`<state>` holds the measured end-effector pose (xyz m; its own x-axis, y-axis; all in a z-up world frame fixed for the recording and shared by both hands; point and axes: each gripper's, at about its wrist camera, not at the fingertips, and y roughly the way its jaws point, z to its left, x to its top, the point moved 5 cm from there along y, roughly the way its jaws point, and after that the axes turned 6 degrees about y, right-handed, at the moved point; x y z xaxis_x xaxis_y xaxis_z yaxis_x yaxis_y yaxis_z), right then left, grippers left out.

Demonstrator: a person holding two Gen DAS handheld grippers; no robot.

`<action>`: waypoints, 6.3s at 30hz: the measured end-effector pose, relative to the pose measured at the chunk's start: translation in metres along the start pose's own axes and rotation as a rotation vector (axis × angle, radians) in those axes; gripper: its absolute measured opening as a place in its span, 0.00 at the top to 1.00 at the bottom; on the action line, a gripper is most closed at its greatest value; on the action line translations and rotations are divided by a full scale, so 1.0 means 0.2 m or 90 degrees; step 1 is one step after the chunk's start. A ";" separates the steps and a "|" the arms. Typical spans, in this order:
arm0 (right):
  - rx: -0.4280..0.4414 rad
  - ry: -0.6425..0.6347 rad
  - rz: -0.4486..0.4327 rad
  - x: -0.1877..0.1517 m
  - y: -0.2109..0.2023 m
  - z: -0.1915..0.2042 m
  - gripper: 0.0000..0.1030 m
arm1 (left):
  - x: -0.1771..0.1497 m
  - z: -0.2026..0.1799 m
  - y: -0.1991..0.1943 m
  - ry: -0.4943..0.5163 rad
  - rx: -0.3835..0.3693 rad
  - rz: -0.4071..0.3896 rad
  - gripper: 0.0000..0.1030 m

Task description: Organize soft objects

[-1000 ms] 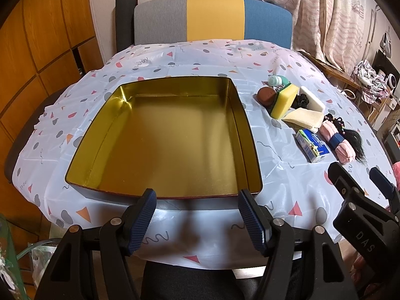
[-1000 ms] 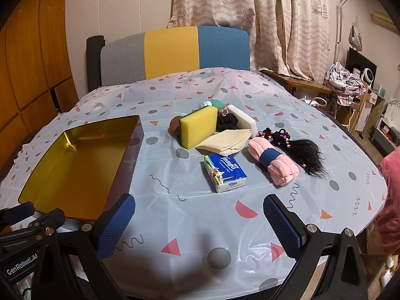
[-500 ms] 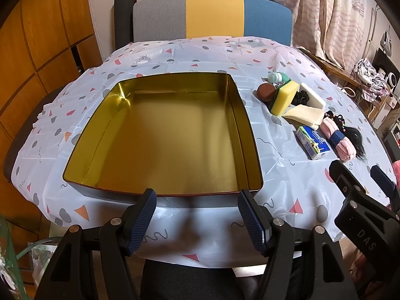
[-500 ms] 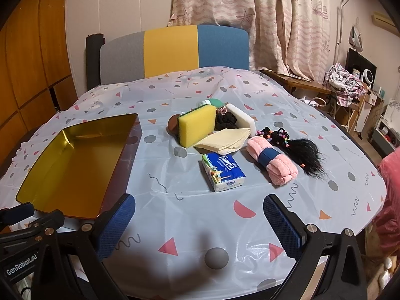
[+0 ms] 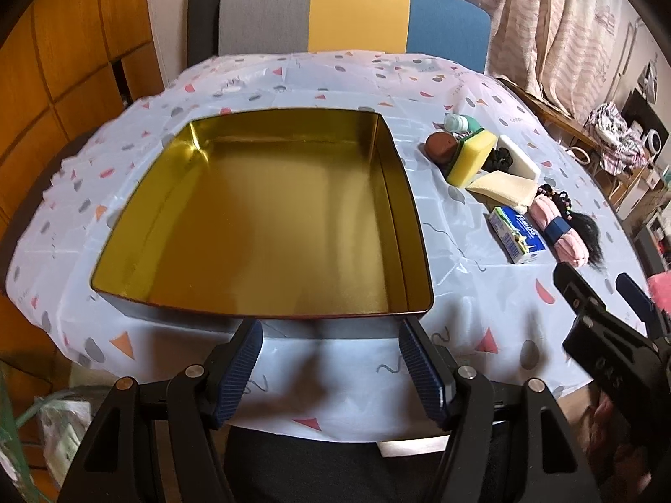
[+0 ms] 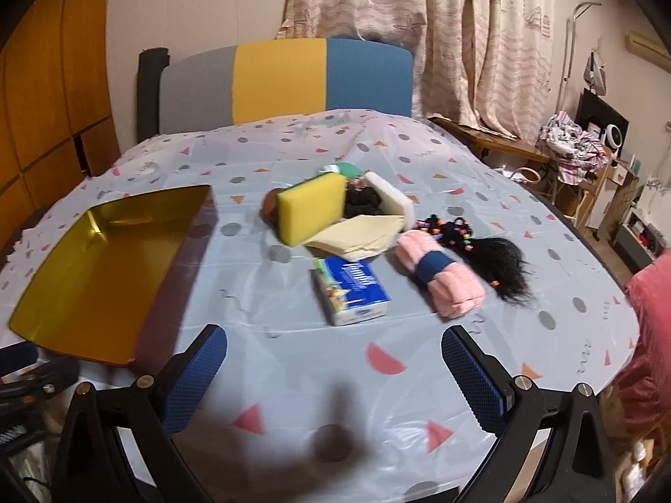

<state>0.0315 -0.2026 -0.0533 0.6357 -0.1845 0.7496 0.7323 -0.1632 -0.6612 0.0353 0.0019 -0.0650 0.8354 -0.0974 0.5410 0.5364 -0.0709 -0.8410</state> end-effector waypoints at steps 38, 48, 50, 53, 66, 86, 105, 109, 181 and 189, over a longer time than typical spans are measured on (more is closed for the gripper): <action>0.031 -0.024 0.067 0.26 0.79 -0.58 0.21 | 0.11 -0.44 0.05 0.068 -0.203 0.013 0.33; 0.068 0.001 0.083 0.18 0.89 -0.60 0.52 | 0.19 -0.56 0.14 0.078 -0.195 0.026 0.33; 0.066 0.008 0.070 0.18 0.88 -0.61 0.54 | 0.21 -0.61 0.16 0.085 -0.199 0.030 0.33; 0.049 0.022 0.057 0.19 0.87 -0.63 0.56 | 0.25 -0.69 0.20 0.089 -0.204 0.034 0.33; 0.014 0.075 0.031 0.19 0.86 -0.73 0.58 | 0.46 -0.99 0.62 0.083 -0.202 0.119 0.32; -0.002 0.084 0.021 0.18 0.86 -0.75 0.58 | 0.41 -1.01 0.71 0.152 -0.191 0.050 0.42; 0.004 0.005 -0.012 0.18 0.81 -0.63 0.61 | 0.32 -0.82 0.61 0.115 -0.241 0.039 0.48; 0.009 -0.002 -0.012 0.18 0.81 -0.61 0.63 | 0.32 -0.77 0.52 0.104 -0.262 0.020 0.48; 0.179 -0.032 0.001 0.31 0.49 -0.05 0.65 | 0.37 0.52 0.35 -0.175 -0.080 -0.091 0.43; 0.306 -0.107 0.017 0.38 0.35 0.50 0.66 | 0.33 0.55 0.33 -0.175 -0.071 -0.078 0.43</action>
<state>0.1551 -0.1306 -0.0396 0.6571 -0.0183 0.7536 0.7202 0.3105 -0.6204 0.1386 0.1001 -0.0860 0.7745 0.1892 0.6037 0.6315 -0.1755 -0.7552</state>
